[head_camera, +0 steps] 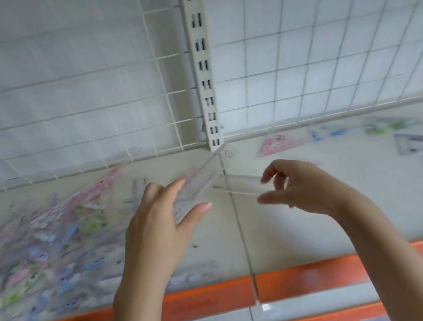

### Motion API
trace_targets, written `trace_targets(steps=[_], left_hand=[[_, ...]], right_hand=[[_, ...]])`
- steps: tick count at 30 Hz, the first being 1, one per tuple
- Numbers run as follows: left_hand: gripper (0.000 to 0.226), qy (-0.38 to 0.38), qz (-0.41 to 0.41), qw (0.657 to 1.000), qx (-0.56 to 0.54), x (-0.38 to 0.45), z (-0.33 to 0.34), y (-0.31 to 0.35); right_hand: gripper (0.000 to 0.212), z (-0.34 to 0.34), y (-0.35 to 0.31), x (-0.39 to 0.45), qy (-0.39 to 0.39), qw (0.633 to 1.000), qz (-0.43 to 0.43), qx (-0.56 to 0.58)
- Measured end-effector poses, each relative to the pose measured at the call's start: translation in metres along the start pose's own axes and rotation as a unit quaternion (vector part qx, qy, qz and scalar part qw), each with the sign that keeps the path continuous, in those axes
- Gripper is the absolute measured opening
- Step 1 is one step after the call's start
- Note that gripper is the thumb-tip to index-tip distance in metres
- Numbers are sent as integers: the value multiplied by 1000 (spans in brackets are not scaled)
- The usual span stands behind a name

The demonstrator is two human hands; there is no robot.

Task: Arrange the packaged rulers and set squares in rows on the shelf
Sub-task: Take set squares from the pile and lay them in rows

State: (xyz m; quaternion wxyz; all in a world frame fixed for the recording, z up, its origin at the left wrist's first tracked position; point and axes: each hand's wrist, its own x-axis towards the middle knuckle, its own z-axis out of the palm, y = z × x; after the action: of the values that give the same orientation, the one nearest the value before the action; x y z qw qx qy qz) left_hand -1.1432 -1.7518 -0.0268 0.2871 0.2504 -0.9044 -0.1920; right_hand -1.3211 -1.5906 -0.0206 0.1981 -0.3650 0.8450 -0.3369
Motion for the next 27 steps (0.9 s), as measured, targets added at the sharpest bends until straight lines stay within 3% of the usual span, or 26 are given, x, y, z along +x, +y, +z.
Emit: trace_targets(steps=[6,11,15,19,27], left_hand=[[70,-10,25,999,-37,-14,48,82],[50,-1,63,994,-92,-30,89,158],[45,-5,87,991,-104,-39,115,204],[44,0,96,992,-85,-41,128,232],[42,-10,98,992,-76,-25,146,250]], right_hand=[[35,-59,65,-62,34,997,-63,0],[35,-114,121,-110,72,994,-66,42],[27,-148,162,-138,72,995,-65,-26],[28,-169,194,-155,93,989,-59,-97],[49,-189,214,-154,146,986,-81,-2]])
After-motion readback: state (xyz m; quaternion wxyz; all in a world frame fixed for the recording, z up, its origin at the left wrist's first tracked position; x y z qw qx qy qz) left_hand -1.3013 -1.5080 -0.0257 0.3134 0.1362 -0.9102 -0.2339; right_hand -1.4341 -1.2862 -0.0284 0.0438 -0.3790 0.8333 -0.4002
